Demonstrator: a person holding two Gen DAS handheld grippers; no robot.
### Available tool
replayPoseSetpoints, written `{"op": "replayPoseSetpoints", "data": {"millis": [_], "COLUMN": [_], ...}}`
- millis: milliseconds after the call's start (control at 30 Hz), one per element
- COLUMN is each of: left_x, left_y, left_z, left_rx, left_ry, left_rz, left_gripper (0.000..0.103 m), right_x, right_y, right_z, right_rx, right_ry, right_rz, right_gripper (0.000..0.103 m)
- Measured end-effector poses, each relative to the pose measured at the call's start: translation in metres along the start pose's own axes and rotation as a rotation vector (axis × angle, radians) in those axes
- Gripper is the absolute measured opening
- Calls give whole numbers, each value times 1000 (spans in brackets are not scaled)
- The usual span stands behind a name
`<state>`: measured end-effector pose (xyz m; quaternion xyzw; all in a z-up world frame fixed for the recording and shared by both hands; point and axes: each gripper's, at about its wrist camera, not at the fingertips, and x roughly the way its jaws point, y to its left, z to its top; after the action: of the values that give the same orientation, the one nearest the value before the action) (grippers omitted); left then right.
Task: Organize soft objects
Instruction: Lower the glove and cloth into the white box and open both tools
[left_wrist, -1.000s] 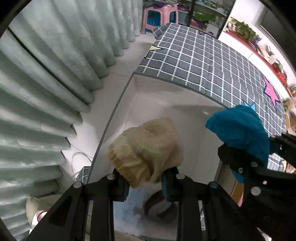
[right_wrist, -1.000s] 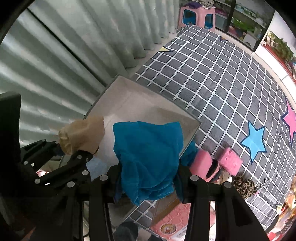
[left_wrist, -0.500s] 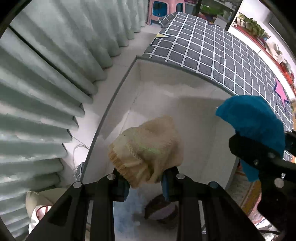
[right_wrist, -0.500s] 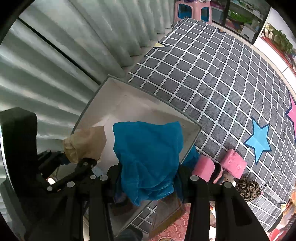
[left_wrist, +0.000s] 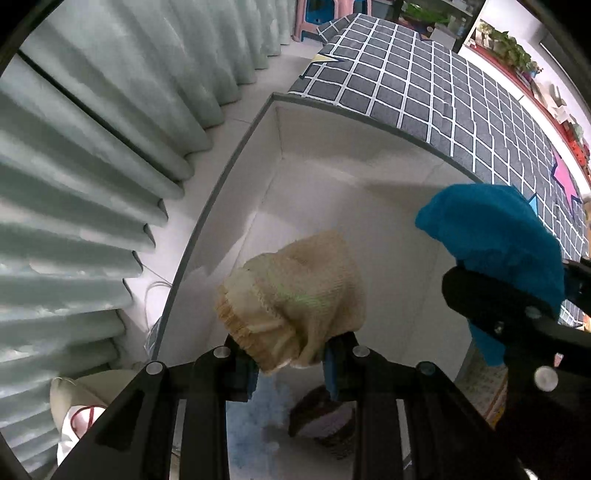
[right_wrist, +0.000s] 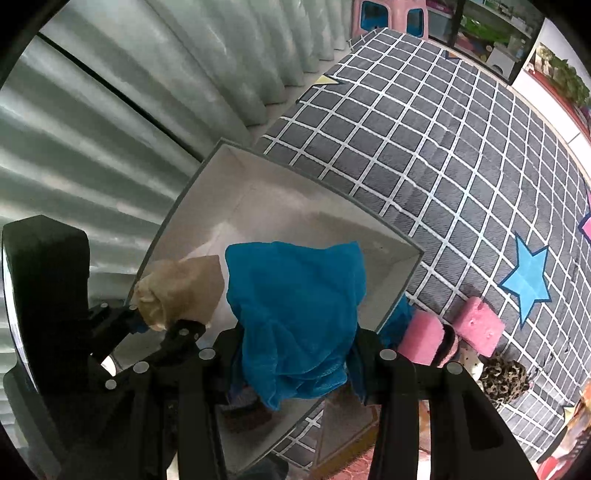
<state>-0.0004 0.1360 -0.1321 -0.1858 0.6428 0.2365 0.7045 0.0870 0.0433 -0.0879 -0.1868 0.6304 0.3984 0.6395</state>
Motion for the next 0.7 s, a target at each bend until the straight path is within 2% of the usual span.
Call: {"op": "replayPoseSetpoints", "data": {"millis": [100, 133, 200, 267, 333, 400, 533, 600, 700], "left_x": [-1, -2, -4, -7, -9, -10, -11, -11, -11], "left_y": [0, 0, -1, 1, 1, 2, 5, 7, 7], "left_z": [0, 0, -1, -2, -2, -2, -3, -3, -4], "left_rx": [2, 3, 0, -7, -12, -15, -30, -43, -42], "left_ry": [-8, -10, -18, -29, -37, -35, -34, -26, -13], "left_rz": [-11, -15, -18, -17, -14, -9, -7, -19, -19], "left_gripper": [33, 37, 50, 70, 78, 79, 84, 85, 88], "right_x": [2, 2, 2, 2, 2, 1, -2, -4, -9], "right_y": [1, 2, 4, 5, 6, 6, 4, 3, -3], "right_z": [0, 0, 1, 1, 0, -1, -2, -3, -3], "right_rx": [-3, -9, -20, -29, -33, -36, -35, -35, -19], "right_ry": [3, 2, 3, 1, 0, -2, -11, -22, -41], "right_rz": [10, 12, 16, 14, 13, 2, -7, -27, -28], "right_gripper": [46, 46, 47, 54, 59, 69, 71, 89, 92]}}
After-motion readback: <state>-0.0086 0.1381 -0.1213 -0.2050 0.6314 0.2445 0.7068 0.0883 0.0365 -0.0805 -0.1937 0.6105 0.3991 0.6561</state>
